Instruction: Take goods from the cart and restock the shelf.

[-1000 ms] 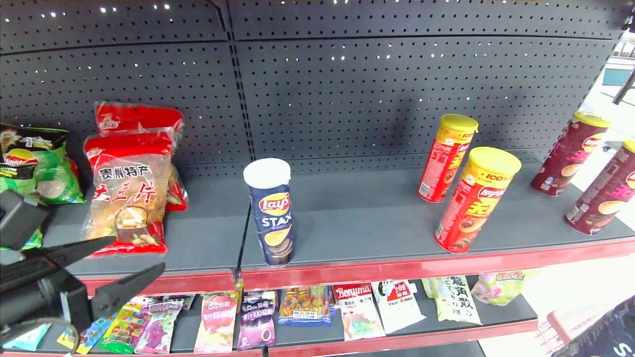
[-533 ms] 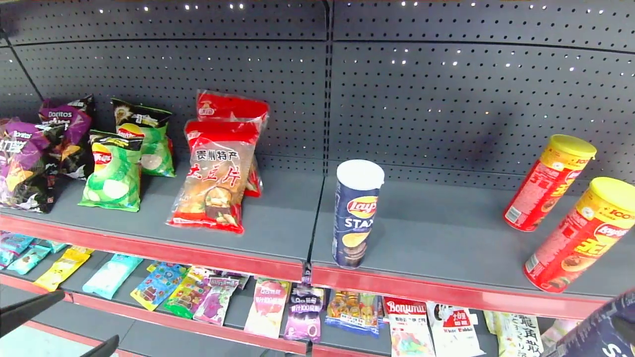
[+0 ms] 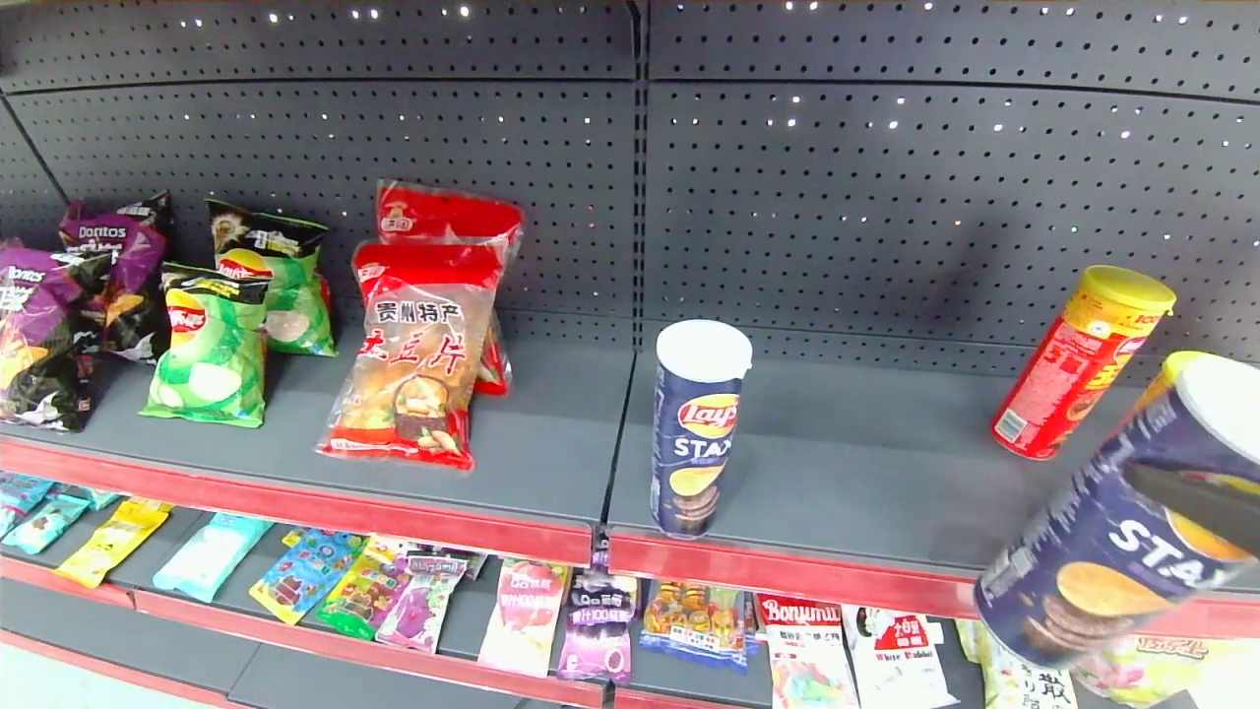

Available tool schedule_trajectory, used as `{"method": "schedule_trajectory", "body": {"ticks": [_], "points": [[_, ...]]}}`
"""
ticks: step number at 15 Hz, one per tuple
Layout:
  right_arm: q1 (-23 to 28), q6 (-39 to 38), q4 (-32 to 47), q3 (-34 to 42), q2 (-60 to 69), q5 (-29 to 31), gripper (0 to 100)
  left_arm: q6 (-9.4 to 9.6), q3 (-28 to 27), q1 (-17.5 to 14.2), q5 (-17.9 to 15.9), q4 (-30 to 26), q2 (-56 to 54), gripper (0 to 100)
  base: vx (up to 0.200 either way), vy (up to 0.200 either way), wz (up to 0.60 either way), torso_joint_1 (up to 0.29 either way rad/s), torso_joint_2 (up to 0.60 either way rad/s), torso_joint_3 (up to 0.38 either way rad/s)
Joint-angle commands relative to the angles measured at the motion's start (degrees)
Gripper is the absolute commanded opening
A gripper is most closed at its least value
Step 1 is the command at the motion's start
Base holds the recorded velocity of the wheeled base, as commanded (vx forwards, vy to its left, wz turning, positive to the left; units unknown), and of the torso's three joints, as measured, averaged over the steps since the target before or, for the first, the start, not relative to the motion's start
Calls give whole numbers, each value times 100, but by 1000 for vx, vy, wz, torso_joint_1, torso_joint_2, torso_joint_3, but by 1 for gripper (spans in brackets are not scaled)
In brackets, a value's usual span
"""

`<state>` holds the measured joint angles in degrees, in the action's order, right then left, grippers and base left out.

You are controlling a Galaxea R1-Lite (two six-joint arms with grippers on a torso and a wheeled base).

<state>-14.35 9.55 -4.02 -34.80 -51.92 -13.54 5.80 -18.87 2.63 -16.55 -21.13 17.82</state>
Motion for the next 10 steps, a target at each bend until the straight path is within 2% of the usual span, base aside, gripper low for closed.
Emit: {"method": "schedule_trajectory", "body": {"ticks": [1,3,4,5,6,7,8,9,10], "points": [[-253,12,-688,-360,-1233,-69,0,-185,296,0,56,-260,-1202,100,0,0,0,0,0,0],[-253,12,-775,-536,-1505,-78,0,-246,534,-35,82,-137,-1413,100,0,0,0,0,0,0],[-261,21,-775,-650,-1655,-87,0,-501,630,-202,372,135,-1483,100,0,0,0,0,0,0],[-261,21,-793,-677,-1716,-87,0,-580,665,-351,530,205,-1413,100,0,0,0,0,0,0],[-261,21,-793,-747,-1795,-87,0,-738,674,-641,697,364,-1185,100,0,0,0,0,0,0],[-261,21,-793,-791,-1813,-96,0,-747,780,-835,671,575,-1229,100,0,0,0,0,0,0],[-270,3,-793,-756,-1795,-131,0,-703,894,-835,706,715,-1237,100,0,0,0,0,0,0],[-261,-23,-793,-703,-1769,-157,0,-695,1202,-835,847,1155,-1237,100,0,0,0,0,0,0],[-261,-40,-793,-650,-1751,-157,0,-677,1685,-835,1031,1928,-1246,100,0,0,0,0,0,0]]}}
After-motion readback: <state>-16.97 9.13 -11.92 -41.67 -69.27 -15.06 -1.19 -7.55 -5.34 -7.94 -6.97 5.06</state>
